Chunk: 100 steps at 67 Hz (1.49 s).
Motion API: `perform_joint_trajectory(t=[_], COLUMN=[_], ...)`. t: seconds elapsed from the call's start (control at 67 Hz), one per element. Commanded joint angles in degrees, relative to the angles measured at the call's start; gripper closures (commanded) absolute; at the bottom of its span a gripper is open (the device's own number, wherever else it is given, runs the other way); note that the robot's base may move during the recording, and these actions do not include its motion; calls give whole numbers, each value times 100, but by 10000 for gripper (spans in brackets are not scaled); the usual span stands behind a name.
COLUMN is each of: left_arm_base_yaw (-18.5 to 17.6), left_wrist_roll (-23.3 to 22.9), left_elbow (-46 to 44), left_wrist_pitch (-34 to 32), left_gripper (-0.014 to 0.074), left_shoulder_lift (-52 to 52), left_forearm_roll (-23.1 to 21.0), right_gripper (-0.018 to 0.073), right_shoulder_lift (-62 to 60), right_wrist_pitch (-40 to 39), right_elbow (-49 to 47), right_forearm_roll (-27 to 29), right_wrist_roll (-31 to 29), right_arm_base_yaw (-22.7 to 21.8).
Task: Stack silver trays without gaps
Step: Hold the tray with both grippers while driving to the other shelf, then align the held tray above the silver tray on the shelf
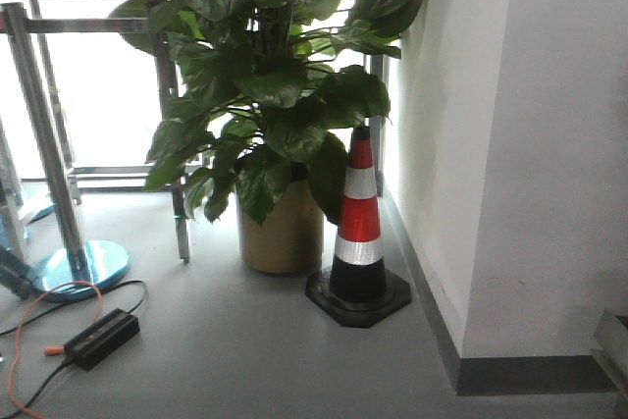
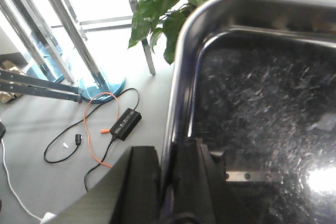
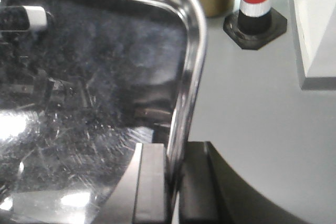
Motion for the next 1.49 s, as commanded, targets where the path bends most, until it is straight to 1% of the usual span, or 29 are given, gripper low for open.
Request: perform_joint_trajectory(t=[0.0, 0.418, 1.478], left_arm_base_yaw=[-79, -79, -79], left_wrist_roll=[-104, -104, -104], left_elbow=[-27, -27, -27], left_wrist_pitch=[-656, -656, -656], left_gripper=[614, 614, 614], left_shoulder_lift=[56, 56, 56], left_forearm_roll=[-141, -141, -141], right_gripper=[565, 565, 565], right_shoulder_lift=[-27, -27, -27], right_wrist_pitch=[-1268, -1684, -1764], right_elbow=[-77, -77, -77], right_forearm_roll=[154, 154, 154], right_wrist_roll=[-52, -52, -52], right_arm_base_yaw=[91, 91, 91])
